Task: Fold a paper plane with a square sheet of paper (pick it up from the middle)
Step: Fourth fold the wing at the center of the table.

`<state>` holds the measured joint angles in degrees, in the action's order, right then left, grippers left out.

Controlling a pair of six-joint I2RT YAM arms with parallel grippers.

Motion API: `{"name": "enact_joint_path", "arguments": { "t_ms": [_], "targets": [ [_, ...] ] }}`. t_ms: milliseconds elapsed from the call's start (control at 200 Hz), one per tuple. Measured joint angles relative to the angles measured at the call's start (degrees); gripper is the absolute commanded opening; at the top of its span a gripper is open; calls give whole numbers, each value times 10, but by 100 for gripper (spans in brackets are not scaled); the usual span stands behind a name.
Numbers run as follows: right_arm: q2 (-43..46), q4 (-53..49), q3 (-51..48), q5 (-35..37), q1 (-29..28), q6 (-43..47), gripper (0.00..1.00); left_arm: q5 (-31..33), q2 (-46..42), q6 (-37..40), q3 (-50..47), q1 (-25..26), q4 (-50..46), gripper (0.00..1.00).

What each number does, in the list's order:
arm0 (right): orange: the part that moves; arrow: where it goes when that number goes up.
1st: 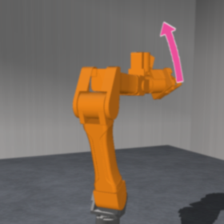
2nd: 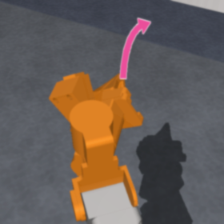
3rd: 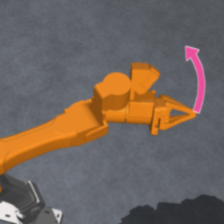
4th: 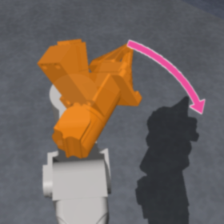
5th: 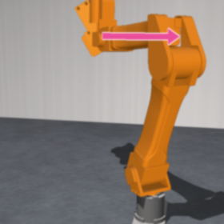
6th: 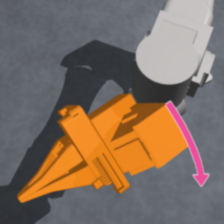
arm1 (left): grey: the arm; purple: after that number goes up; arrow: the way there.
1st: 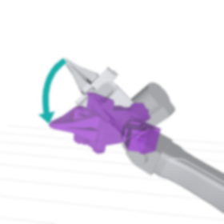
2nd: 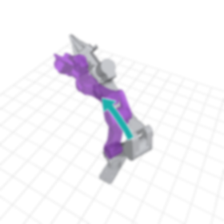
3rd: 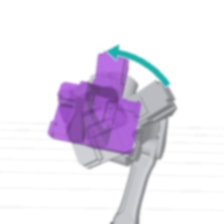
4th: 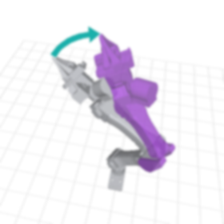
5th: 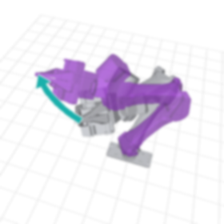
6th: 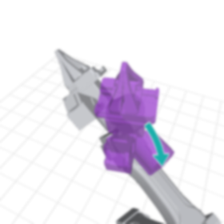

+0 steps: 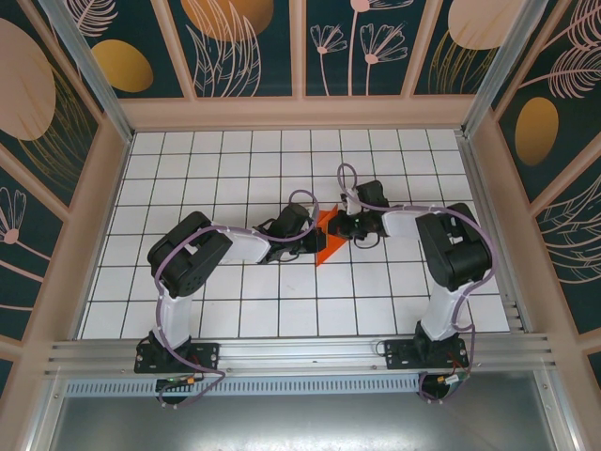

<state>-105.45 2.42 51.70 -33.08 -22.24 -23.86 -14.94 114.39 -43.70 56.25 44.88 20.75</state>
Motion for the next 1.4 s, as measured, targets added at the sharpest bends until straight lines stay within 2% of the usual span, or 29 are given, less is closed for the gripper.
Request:
{"name": "enact_joint_path", "arguments": {
  "t_ms": [245, 380, 565, 811, 1046, 1401],
  "targets": [
    [-18, 4, 5, -18, 18, 0, 0, 0, -3, 1, -7, 0, 3, 0],
    [-27, 9, 14, -25, 55, -7, 0, -2, -4, 2, -13, 0, 12, 0],
    [-24, 27, 30, 11, 106, -20, 0, -4, -8, 5, -19, -1, 13, 0],
    [37, 45, 2, 2, 62, -19, 0, -9, -8, 11, -18, -2, 11, 0],
    [12, 49, 7, -16, 5, -14, 0, -9, -8, 15, -14, -2, 4, 0],
    [-47, 38, 37, -14, 35, -4, 0, -11, -8, 15, -14, -2, 1, 0]
  ]
}}
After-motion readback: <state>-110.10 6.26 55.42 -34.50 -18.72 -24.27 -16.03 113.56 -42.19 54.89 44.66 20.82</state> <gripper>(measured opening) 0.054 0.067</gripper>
